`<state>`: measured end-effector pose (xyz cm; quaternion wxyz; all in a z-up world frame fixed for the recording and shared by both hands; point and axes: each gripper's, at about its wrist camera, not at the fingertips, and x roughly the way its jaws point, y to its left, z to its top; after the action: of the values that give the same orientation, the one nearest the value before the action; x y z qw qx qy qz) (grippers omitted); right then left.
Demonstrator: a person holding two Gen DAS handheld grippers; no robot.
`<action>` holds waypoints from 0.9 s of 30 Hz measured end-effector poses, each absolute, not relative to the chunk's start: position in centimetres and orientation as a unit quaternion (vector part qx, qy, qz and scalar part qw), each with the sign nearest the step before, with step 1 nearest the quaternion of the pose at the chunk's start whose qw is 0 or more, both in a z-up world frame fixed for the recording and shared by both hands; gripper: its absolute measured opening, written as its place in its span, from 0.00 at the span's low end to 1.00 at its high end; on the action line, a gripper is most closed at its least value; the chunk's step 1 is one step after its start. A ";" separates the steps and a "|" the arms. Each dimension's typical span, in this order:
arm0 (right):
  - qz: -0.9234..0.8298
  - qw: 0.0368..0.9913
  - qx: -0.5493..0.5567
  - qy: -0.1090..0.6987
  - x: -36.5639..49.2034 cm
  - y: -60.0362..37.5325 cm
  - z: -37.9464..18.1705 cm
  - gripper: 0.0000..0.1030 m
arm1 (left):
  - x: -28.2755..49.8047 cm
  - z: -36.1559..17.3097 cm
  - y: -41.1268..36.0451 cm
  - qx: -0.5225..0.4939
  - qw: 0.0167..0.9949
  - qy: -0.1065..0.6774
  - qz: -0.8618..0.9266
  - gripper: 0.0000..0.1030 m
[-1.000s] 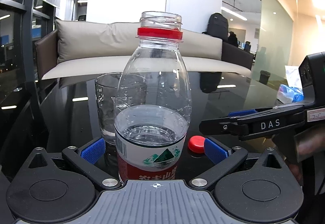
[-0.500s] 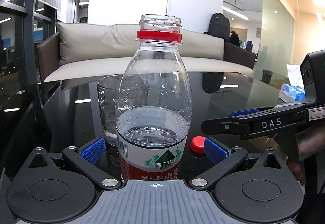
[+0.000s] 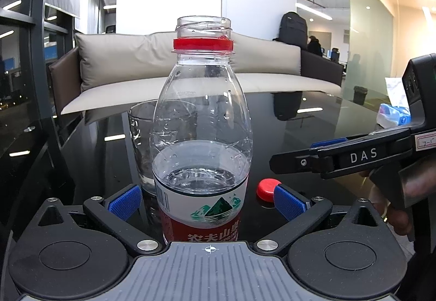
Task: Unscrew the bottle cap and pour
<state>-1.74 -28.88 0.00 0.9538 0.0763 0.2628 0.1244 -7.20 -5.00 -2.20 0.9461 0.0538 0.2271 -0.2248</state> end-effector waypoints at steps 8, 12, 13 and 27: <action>0.124 0.954 0.075 0.264 -1.8 -28.9 0.1 0.99 | -7.3 -2.1 -4.8 0.049 0.945 0.225 -0.230 0.99; 0.124 0.953 0.075 0.265 -1.9 -28.9 0.1 0.99 | -7.4 -2.1 -4.8 0.049 0.945 0.225 -0.232 0.99; 0.124 0.953 0.076 0.265 -1.9 -28.9 0.1 0.99 | -7.4 -2.1 -4.8 0.049 0.945 0.224 -0.232 0.99; 0.123 0.953 0.076 0.266 -1.7 -28.9 0.1 0.99 | -7.3 -2.0 -4.9 0.049 0.945 0.225 -0.232 0.99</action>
<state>-1.75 -28.91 0.10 0.9531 0.0756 0.2658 0.1233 -7.28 -4.87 -2.03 0.9449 0.0494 0.2254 -0.2324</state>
